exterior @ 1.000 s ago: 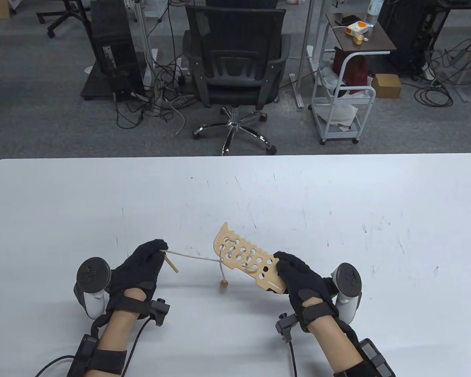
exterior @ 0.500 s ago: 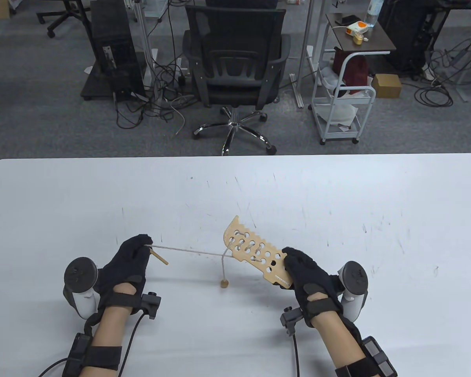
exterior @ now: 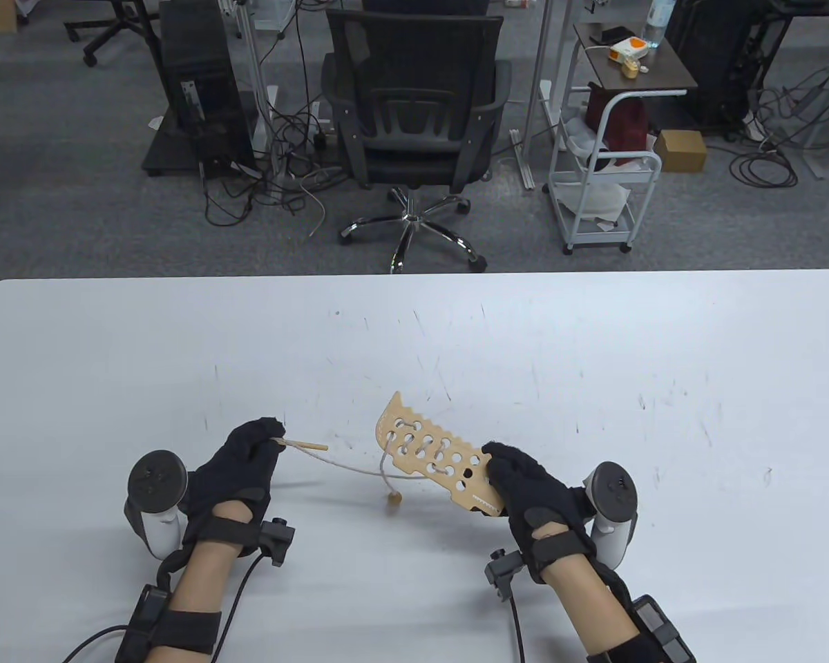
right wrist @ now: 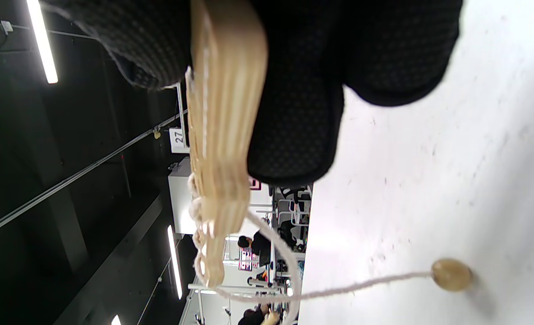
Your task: Thread rope through all holes on crocodile lacing toy
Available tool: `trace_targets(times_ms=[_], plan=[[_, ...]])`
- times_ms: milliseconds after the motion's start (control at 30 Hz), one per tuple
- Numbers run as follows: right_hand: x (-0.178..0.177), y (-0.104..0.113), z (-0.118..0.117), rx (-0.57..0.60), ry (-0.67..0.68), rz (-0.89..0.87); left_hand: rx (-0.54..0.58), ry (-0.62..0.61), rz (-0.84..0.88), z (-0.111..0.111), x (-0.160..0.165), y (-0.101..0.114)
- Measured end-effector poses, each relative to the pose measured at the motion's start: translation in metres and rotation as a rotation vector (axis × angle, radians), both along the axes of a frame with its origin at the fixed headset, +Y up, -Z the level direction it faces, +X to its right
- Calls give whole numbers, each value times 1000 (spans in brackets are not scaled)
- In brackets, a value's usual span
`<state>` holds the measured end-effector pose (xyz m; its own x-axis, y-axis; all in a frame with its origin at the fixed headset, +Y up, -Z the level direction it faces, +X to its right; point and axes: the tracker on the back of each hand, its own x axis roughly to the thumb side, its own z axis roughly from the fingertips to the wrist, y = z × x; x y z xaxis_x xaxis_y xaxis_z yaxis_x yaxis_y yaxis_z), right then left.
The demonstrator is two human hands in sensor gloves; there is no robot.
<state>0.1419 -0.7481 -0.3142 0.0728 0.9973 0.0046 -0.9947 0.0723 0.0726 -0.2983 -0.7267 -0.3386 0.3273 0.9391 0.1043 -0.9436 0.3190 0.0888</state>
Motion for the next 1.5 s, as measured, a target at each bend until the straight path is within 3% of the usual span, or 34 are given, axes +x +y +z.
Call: trace_targets(times_ms=[800,1200,1500], plan=[[-36,11,18,72,181,-15,-31,-351,78,16,64,1],[-45,11,22,85,242,-42,-137,-487,232,18,82,-8],[-51,11,24,97,283,-45,-134,-488,170,20,87,-8]])
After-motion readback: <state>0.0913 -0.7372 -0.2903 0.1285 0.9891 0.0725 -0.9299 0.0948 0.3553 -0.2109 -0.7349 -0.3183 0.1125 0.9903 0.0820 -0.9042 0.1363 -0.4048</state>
